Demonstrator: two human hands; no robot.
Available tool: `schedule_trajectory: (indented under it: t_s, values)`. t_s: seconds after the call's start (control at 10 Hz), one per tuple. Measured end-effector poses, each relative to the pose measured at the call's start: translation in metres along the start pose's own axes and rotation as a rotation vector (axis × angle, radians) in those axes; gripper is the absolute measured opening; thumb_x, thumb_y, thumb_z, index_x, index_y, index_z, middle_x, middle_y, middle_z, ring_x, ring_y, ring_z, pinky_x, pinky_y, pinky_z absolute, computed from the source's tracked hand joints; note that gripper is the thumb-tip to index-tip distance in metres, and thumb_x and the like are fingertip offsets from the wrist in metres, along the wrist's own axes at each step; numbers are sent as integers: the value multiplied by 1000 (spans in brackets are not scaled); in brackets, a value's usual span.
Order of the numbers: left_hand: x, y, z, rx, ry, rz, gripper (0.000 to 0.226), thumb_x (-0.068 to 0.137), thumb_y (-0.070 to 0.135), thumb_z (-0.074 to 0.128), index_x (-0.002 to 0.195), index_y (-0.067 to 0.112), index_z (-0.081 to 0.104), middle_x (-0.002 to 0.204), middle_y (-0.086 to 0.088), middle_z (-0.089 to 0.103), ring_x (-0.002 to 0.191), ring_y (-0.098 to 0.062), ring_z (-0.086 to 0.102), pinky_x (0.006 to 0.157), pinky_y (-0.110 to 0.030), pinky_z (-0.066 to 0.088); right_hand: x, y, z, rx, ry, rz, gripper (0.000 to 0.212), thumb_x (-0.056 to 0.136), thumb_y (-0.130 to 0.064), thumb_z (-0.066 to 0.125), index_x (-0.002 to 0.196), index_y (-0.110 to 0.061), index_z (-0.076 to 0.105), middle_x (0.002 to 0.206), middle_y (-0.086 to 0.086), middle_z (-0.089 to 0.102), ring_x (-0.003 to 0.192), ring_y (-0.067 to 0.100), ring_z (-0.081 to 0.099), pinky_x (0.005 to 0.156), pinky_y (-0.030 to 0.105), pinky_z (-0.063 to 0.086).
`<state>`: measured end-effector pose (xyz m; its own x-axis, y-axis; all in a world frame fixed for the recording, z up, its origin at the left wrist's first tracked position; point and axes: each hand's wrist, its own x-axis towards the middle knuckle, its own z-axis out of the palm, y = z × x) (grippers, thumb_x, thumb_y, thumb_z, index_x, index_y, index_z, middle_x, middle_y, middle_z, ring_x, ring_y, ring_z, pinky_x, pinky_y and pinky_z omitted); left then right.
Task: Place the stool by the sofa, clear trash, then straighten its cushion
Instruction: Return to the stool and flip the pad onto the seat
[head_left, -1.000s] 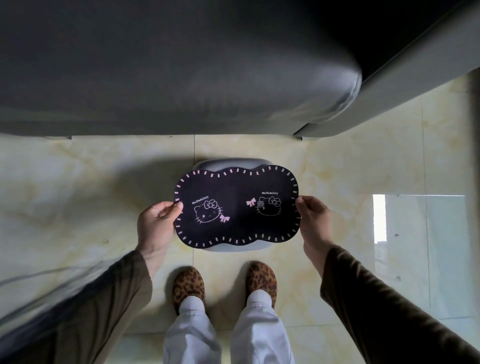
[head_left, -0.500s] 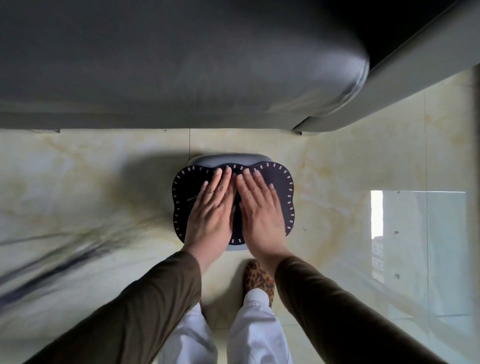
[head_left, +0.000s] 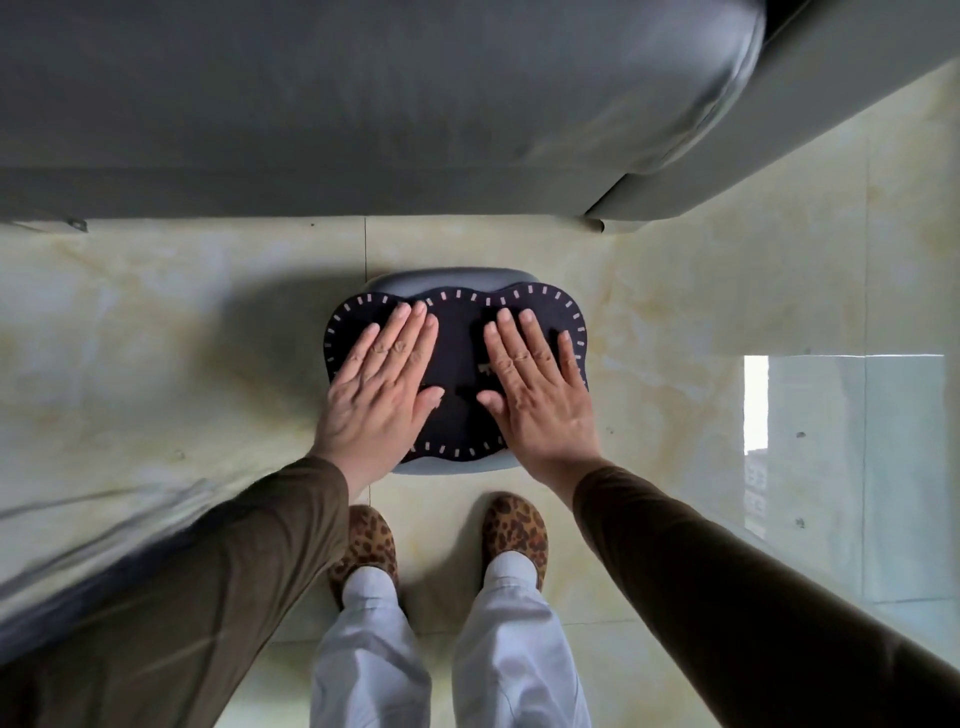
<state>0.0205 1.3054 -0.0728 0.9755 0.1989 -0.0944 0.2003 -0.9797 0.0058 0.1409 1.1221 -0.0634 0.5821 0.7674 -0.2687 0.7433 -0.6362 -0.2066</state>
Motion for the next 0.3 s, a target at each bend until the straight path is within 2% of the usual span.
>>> schedule_trajectory:
  t_s: [0.1, 0.2, 0.3]
  values:
    - [-7, -17, -1, 30, -24, -24, 73, 111, 50, 25, 169, 6, 27, 179, -11, 24, 165, -25, 27, 132, -45, 27, -8, 15, -4, -39, -35, 55, 71, 102, -53, 27, 162, -17, 17, 169, -1, 8, 158, 26, 8, 126, 53, 12]
    - [-13, -30, -6, 30, -54, -64, 73, 111, 49, 28, 169, 5, 27, 178, -11, 26, 164, -26, 29, 132, -45, 27, -12, 26, -14, -58, -98, 147, 71, 104, -52, 29, 164, -21, 7, 170, -2, -1, 159, 26, -2, 127, 53, 4]
    - [-31, -54, -35, 37, -124, -129, 75, 108, 47, 33, 166, 1, 33, 175, -13, 32, 161, -29, 35, 130, -47, 32, -32, 43, -42, -66, -207, 320, 67, 106, -51, 18, 164, -25, -3, 171, -4, -10, 157, 23, -16, 126, 52, -3]
